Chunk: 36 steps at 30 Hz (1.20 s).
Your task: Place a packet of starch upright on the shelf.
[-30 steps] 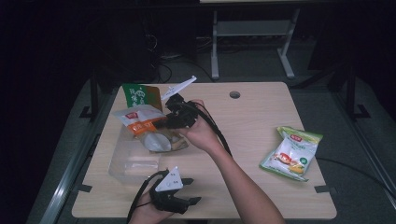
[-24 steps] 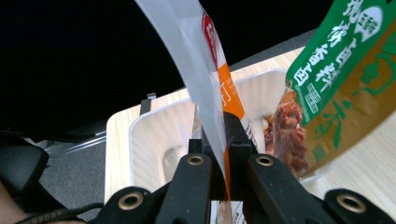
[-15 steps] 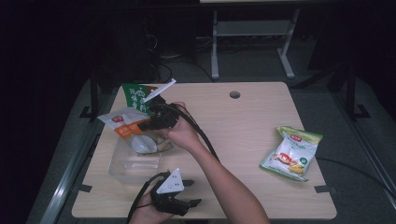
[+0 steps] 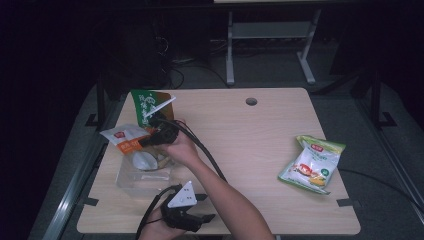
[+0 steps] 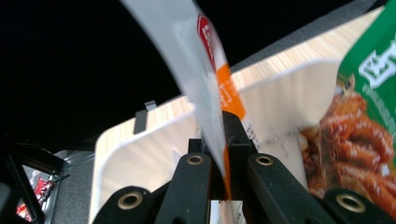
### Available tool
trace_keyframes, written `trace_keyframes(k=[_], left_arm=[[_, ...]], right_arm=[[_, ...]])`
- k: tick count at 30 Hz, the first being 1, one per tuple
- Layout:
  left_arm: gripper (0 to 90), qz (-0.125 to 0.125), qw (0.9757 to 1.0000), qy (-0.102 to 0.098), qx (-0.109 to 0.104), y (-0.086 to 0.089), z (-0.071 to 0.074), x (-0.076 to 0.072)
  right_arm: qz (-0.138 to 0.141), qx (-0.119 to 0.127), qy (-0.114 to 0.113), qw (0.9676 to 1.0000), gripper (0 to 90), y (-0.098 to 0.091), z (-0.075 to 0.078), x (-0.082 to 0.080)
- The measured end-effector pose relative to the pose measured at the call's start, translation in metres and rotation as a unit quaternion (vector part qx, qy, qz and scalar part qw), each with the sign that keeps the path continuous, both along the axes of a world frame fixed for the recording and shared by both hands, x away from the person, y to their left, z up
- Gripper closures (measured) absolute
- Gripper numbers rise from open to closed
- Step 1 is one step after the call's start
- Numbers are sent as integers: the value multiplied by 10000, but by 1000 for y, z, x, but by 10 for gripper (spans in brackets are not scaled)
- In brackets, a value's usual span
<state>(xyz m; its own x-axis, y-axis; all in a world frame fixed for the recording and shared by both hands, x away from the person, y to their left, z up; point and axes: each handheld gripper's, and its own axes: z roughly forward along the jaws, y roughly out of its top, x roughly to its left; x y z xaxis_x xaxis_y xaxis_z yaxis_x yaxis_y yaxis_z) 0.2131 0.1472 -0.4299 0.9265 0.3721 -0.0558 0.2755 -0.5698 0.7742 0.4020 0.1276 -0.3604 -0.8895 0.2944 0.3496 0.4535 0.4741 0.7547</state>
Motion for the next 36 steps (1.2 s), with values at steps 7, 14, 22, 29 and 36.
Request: trace_keyframes(k=[7,14,22,29,36], left_arm=[[366,26,10000,35,13,1,0,2],[367,-5,10000,50,52,-3,-2,1],[366,-16,10000,52,82,-4,-3,1],[366,-13,10000,40,87,-5,-4,2],[366,14,10000,72,57,-7,-4,1]], right_arm=[[-19,-105,-83,9999,814,-13,7,-2],[37,-284,-83,9996,820,-27,4,-5],[-14,-262,-44,9996,831,-38,2,-7],[-42,-262,-100,9996,864,-49,4,-8],[-161,-336,-185,9991,867,-54,3,-9]])
